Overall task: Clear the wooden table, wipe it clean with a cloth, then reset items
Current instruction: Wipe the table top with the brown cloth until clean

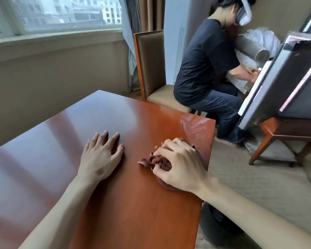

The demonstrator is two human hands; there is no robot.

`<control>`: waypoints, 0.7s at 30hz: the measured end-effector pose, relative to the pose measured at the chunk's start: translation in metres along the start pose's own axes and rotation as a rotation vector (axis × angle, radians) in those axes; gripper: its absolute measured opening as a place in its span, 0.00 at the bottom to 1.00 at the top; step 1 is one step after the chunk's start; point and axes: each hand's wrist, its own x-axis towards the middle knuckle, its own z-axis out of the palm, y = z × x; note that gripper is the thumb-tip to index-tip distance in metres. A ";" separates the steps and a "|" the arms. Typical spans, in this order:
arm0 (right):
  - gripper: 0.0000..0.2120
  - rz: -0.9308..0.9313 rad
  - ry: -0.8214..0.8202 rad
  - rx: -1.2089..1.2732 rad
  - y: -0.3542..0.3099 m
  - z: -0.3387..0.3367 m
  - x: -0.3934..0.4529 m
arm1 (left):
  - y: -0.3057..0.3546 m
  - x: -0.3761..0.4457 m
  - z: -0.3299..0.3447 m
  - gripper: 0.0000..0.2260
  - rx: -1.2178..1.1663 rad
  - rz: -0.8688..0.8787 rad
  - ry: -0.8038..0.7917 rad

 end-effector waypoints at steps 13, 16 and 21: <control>0.18 0.270 0.020 -0.157 0.087 0.085 0.199 | -0.003 0.006 0.007 0.33 -0.022 -0.013 0.059; 0.20 0.313 0.004 -0.153 0.099 0.096 0.232 | -0.001 0.007 0.006 0.34 -0.029 -0.033 0.064; 0.15 0.267 -0.005 -0.128 0.079 0.080 0.193 | 0.001 0.003 0.002 0.35 -0.031 -0.037 0.033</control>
